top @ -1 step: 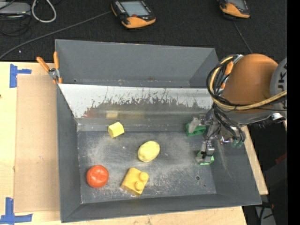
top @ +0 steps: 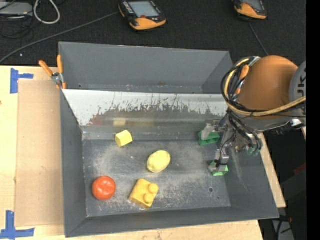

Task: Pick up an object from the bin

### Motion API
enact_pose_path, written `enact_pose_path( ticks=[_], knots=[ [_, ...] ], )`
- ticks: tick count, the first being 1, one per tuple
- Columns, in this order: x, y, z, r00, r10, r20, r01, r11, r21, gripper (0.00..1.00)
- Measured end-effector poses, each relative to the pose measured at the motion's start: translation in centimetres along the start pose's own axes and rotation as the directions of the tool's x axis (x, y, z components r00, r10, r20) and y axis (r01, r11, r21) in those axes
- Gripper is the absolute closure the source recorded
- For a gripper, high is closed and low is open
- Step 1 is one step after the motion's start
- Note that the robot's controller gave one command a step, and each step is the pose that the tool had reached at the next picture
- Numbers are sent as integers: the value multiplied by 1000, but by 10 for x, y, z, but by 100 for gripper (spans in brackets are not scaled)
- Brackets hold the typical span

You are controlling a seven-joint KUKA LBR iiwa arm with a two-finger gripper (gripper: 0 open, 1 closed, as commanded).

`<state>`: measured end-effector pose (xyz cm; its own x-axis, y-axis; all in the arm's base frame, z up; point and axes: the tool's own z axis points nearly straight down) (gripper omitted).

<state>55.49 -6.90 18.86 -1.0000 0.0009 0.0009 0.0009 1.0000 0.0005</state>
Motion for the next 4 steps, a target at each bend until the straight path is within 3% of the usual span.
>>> enact_pose_path(
  ticks=[1,2,3,4],
  knots=[
    [36,7,59,998,-54,-13,53,999,-3,0],
    [70,6,50,999,-45,3,45,999,0,0],
    [56,60,36,973,-229,1,229,973,-1,0],
    [56,96,34,955,-298,1,298,955,-2,0]
  ],
)
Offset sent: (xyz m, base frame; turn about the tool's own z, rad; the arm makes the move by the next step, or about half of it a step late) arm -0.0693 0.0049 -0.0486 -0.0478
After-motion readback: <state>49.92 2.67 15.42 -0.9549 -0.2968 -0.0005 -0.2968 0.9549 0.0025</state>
